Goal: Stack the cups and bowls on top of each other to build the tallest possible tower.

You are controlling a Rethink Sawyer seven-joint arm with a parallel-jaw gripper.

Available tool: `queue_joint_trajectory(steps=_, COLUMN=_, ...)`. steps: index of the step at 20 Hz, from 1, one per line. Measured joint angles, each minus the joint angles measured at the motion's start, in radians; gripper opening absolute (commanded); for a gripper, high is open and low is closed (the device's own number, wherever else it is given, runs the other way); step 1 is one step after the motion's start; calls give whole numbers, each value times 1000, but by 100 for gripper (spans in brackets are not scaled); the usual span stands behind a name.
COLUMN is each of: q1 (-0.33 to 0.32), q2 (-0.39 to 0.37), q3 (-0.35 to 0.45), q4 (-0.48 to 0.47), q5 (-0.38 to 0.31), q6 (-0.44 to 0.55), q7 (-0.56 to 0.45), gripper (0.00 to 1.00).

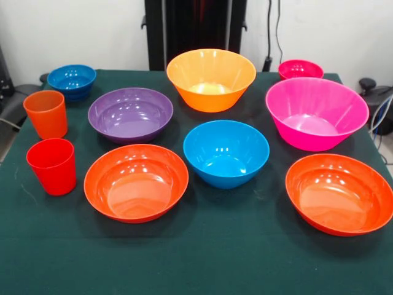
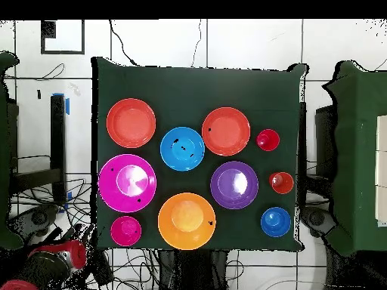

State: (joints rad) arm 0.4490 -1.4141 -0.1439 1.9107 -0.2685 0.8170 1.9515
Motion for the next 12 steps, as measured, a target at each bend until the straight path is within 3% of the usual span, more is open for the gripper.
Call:
queue_joint_trajectory(steps=3, q1=-9, q2=-13, q3=0, q4=-28, q5=-1, q6=58, q7=0, gripper=100)
queue_joint_trajectory(steps=7, q1=-41, q2=-7, q3=1, q4=-34, q5=-2, q6=49, q7=0, gripper=100)
queue_joint_trajectory(steps=11, q1=-83, q2=27, q3=2, q4=-34, q5=-2, q6=-26, q7=0, gripper=100)
queue_joint_trajectory(steps=12, q1=-97, q2=58, q3=2, q4=-34, q5=-2, q6=-94, q7=0, gripper=100)
